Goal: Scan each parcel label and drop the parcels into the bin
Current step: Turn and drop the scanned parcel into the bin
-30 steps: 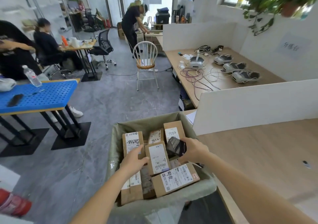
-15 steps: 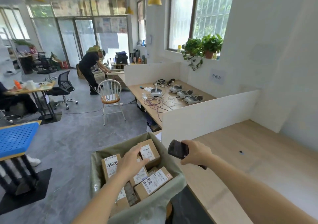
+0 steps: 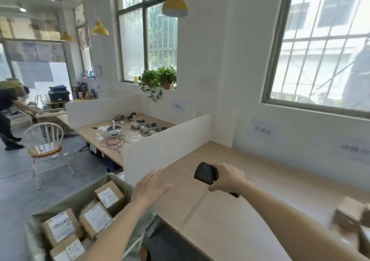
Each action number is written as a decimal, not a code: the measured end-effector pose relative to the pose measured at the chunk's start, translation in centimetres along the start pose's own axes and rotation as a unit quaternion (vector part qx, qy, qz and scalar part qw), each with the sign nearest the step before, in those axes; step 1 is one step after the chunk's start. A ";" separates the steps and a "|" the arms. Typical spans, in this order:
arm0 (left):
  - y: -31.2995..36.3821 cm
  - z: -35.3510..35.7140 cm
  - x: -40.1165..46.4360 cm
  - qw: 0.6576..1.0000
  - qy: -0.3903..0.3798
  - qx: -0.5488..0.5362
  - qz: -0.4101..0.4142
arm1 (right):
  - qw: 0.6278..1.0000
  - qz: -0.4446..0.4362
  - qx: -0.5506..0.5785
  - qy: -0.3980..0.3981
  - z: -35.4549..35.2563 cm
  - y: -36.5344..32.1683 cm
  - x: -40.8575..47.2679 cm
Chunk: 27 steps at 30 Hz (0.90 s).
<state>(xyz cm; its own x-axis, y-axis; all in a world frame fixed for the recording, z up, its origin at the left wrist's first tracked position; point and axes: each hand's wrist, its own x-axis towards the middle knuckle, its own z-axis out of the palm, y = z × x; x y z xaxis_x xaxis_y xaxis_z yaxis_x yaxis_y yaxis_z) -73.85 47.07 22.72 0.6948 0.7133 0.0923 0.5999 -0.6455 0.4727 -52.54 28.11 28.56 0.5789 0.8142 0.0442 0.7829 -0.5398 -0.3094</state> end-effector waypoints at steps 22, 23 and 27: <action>49.7 24.4 -5.6 0.955 -0.154 -0.052 0.246 | 0.940 0.321 -0.012 0.115 -16.9 44.2 -31.5; 51.3 25.5 -6.3 0.954 -0.157 -0.047 0.251 | 0.934 0.337 -0.015 0.116 -17.3 45.7 -33.0; 56.5 29.3 -8.5 0.945 -0.171 -0.025 0.277 | 0.909 0.395 -0.008 0.129 -18.2 50.5 -37.6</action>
<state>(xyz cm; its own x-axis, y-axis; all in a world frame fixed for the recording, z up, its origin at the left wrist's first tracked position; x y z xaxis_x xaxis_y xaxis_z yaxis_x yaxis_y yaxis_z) -34.30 -3.45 22.98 0.9895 0.1346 0.0532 0.0933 -0.8742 0.4764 -30.66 -33.68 28.59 0.9949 0.0944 0.0364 0.1011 -0.9397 -0.3268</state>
